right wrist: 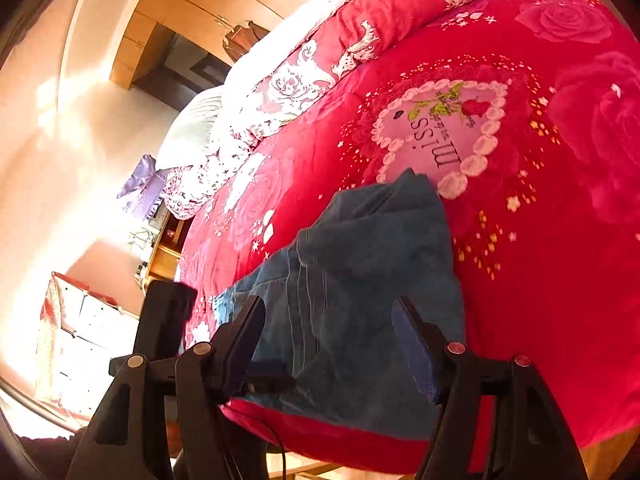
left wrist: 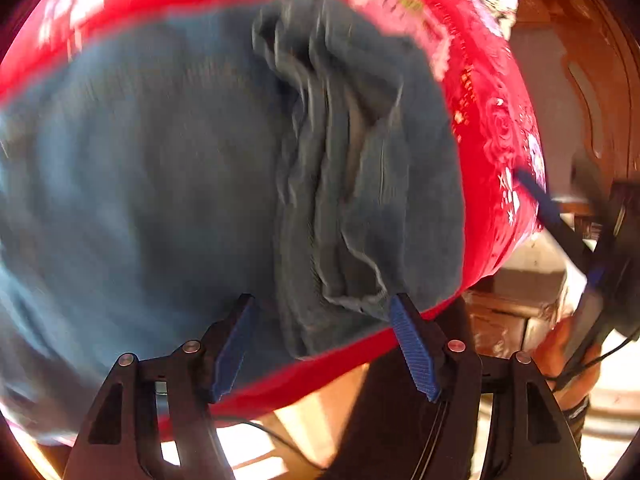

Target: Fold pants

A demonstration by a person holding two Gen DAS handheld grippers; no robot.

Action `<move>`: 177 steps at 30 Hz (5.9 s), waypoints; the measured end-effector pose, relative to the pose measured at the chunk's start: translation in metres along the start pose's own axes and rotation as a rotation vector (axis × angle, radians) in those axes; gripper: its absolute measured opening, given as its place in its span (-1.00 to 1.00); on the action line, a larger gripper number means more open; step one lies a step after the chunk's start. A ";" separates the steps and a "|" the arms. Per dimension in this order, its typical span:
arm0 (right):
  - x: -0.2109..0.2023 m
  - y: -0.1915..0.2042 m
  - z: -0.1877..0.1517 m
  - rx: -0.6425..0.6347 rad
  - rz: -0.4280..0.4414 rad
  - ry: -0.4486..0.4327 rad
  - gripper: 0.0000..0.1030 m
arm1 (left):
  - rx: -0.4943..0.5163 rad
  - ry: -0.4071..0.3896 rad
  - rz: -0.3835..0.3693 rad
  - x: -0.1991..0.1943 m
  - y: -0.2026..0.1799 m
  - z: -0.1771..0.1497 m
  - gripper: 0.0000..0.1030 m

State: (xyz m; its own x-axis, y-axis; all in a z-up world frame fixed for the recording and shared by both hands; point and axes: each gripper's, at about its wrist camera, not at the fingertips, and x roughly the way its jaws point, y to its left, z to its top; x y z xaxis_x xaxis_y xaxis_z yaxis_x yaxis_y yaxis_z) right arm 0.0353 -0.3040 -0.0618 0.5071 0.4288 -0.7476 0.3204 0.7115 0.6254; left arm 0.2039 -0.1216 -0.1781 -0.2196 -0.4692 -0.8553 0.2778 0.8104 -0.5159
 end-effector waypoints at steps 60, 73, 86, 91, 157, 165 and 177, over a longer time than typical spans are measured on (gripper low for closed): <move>0.025 -0.063 0.005 -0.030 -0.211 0.227 0.27 | -0.060 -0.254 -0.024 -0.086 -0.011 -0.025 0.21; 0.015 -0.100 -0.058 0.247 0.024 0.144 0.29 | 0.466 0.106 0.402 0.019 -0.148 0.155 0.28; 0.016 -0.079 -0.069 0.075 -0.101 0.183 -0.80 | 0.790 0.021 0.708 0.097 -0.189 0.152 -0.38; 0.006 -0.077 -0.071 0.110 -0.138 0.149 -0.45 | 0.597 -0.039 0.594 0.038 -0.157 0.148 -0.36; 0.092 0.144 -0.096 -0.415 0.006 0.117 -0.57 | -0.093 -0.273 -0.159 -0.147 0.075 0.027 -0.62; 0.032 0.027 -0.092 -0.035 0.108 0.037 -0.50 | 0.057 -0.071 -0.053 -0.018 -0.042 0.066 -0.59; 0.042 -0.066 -0.094 0.310 0.171 0.095 -0.03 | 0.026 -0.087 -0.044 -0.024 -0.055 0.077 -0.29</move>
State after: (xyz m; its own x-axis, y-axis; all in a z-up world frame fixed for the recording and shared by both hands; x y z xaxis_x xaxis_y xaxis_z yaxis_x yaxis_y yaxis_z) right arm -0.0401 -0.2805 -0.1557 0.5029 0.5871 -0.6344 0.4717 0.4286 0.7706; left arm 0.2659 -0.1820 -0.1330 -0.1505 -0.5335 -0.8323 0.2938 0.7797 -0.5529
